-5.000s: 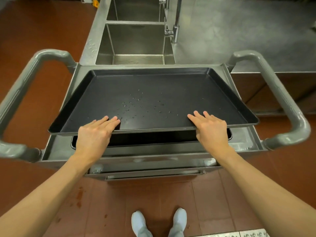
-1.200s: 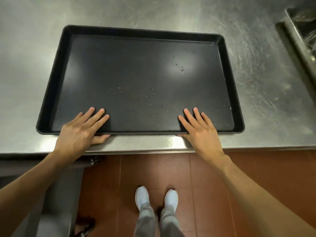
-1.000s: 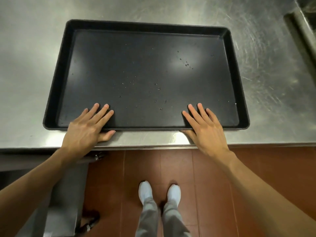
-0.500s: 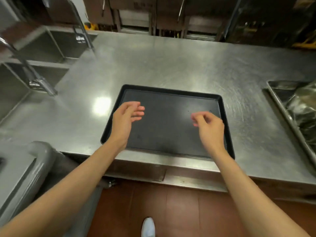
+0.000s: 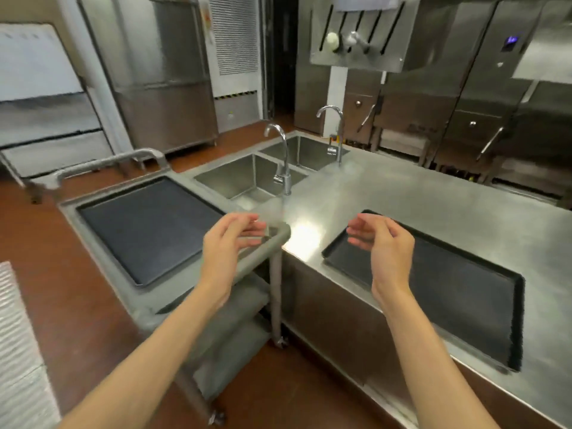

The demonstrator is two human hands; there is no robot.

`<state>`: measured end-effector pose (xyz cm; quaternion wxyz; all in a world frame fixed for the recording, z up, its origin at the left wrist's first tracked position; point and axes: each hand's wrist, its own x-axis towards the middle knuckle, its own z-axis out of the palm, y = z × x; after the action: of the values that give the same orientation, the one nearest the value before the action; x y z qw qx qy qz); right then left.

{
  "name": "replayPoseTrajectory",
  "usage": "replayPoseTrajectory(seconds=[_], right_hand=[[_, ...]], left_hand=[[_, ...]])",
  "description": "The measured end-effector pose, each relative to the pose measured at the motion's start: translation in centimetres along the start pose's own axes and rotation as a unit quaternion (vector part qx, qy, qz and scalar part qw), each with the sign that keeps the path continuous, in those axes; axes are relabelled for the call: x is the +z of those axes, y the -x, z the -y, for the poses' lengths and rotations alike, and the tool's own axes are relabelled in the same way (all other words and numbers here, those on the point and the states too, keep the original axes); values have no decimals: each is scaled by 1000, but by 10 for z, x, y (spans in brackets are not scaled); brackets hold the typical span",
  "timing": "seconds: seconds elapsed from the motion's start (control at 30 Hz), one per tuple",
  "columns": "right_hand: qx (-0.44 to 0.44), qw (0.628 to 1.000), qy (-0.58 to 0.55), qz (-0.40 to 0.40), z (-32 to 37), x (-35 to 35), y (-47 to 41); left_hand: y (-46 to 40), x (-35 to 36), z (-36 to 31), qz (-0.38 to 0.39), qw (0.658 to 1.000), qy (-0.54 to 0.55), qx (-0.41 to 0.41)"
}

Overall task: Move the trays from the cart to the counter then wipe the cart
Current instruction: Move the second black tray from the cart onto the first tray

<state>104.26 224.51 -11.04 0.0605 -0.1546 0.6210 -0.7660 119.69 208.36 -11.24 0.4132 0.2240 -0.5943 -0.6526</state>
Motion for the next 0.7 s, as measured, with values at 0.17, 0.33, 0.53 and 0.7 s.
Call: replayPoseTrajectory(seconds=[0.17, 0.33, 0.53, 0.7], right_hand=[[-7, 997, -21, 78, 19, 109, 48], [-18, 992, -37, 116, 24, 229, 90], [-13, 988, -36, 149, 14, 369, 127], [3, 992, -23, 120, -14, 444, 131]], left_hand=[[9, -123, -51, -91, 994, -5, 66], [-6, -234, -86, -138, 986, 8, 98], [-60, -342, -111, -146, 982, -6, 123], [-116, -412, -99, -118, 987, -20, 102]])
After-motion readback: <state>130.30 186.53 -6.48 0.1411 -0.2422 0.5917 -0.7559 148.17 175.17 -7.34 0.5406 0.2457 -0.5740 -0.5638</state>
